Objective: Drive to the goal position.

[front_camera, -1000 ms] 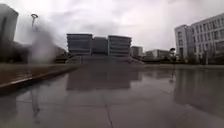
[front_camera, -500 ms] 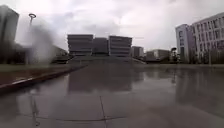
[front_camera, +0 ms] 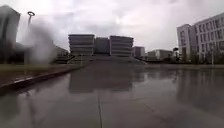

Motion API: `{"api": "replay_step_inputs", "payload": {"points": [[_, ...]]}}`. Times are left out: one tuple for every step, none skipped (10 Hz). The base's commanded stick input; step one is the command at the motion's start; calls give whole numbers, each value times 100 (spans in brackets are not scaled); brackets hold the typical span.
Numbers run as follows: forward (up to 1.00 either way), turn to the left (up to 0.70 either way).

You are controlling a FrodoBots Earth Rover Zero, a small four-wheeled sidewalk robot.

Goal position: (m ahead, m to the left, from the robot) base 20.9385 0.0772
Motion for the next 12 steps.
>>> {"api": "replay_step_inputs", "payload": {"points": [[70, 0], [70, 0], [70, 0], [70, 0], [70, 0], [70, 0], [70, 0], [70, 0], [70, 0], [70, -8], [70, -34], [70, -32]]}}
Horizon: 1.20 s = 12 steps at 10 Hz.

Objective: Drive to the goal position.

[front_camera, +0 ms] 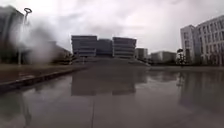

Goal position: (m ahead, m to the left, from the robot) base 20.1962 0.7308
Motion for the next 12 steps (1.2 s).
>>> {"api": "replay_step_inputs", "payload": {"points": [[70, -20], [70, -6], [70, 0], [70, 0], [70, 0], [70, 0], [70, 0], [70, 0], [70, 0], [70, 0], [70, 0], [70, 0]]}}
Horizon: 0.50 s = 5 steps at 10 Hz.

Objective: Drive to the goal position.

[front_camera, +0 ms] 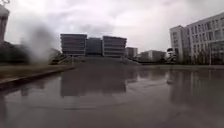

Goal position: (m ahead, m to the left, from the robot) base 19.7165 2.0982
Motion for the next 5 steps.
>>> {"api": "replay_step_inputs", "payload": {"points": [[70, 0], [70, 0], [70, 0], [70, 0], [70, 0]]}}
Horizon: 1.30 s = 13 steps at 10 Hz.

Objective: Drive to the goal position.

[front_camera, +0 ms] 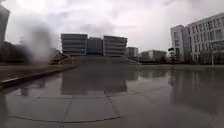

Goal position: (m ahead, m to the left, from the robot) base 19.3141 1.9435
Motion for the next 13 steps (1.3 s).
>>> {"api": "replay_step_inputs", "payload": {"points": [[70, 0], [70, 0], [70, 0], [70, 0], [70, 0], [70, 0], [70, 0], [70, 0], [70, 0], [70, 0], [70, 0], [70, 0], [70, 0]]}}
